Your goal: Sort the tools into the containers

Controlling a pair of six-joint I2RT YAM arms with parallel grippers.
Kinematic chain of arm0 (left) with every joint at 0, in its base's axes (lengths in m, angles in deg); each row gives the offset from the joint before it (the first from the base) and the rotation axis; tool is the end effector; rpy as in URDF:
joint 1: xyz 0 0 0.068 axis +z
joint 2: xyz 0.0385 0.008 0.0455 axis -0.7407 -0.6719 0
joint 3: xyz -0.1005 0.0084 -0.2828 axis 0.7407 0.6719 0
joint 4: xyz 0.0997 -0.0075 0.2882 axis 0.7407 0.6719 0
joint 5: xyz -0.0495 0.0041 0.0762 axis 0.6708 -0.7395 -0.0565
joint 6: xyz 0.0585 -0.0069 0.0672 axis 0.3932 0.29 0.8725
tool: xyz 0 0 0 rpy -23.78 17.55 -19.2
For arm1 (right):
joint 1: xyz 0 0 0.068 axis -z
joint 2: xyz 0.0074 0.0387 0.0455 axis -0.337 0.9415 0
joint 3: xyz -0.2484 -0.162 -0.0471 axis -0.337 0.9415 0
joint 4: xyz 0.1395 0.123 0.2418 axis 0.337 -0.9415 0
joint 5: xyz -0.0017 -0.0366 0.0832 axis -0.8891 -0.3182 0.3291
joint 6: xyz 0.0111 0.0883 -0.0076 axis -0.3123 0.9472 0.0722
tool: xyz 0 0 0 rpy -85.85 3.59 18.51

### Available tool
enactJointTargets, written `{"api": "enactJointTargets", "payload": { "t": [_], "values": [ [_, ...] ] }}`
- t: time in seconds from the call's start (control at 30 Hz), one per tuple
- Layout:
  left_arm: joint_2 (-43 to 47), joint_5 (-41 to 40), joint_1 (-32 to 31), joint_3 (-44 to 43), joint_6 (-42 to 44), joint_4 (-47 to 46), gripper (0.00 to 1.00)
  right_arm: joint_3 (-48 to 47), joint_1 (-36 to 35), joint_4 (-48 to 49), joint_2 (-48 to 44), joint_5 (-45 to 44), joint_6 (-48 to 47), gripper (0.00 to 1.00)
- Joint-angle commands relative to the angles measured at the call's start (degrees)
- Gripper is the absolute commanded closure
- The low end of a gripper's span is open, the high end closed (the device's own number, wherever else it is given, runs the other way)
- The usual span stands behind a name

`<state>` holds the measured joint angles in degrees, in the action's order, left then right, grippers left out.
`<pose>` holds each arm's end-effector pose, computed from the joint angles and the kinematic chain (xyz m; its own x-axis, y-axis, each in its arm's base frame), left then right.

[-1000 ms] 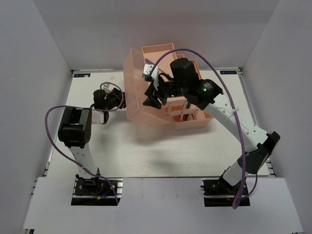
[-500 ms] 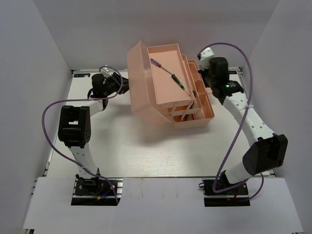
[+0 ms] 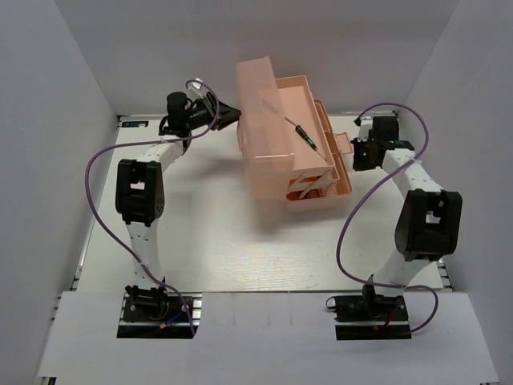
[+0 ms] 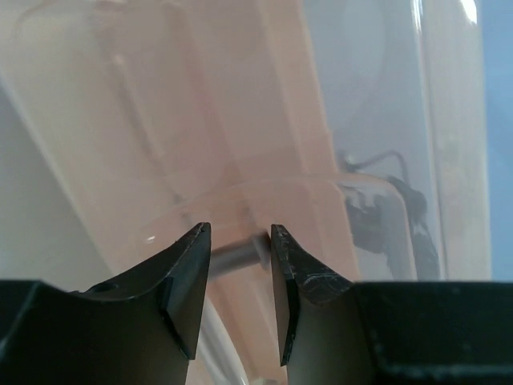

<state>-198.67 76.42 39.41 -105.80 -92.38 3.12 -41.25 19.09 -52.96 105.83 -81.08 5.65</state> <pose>0.5760 -0.1440 0.2504 -0.7909 -0.4821 -0.3768 0.2585 0.2950 -0.9199 0.4510 0.0111 0.2399 -0.7060 -0.1809 -0.6848 -0.1904 0.9797 -0.0625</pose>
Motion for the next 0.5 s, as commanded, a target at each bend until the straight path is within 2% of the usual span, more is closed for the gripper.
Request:
{"api": "enactJointTargets", "payload": {
  "t": [0.0,0.3,0.47],
  "values": [
    [-0.90,5.83,-3.66,-5.99,0.88,3.86,0.53,-1.35,1.64,-3.41,2.05,11.52,3.43,1.00],
    [-3.19,10.59,-7.35,-9.87,0.88,3.34,0.46,0.32,2.18,-3.07,4.26,25.51,7.21,1.00],
    [-1.53,12.87,-7.35,-9.87,0.88,-0.79,0.41,0.23,2.10,-3.07,4.43,30.79,8.96,1.00]
  ]
}}
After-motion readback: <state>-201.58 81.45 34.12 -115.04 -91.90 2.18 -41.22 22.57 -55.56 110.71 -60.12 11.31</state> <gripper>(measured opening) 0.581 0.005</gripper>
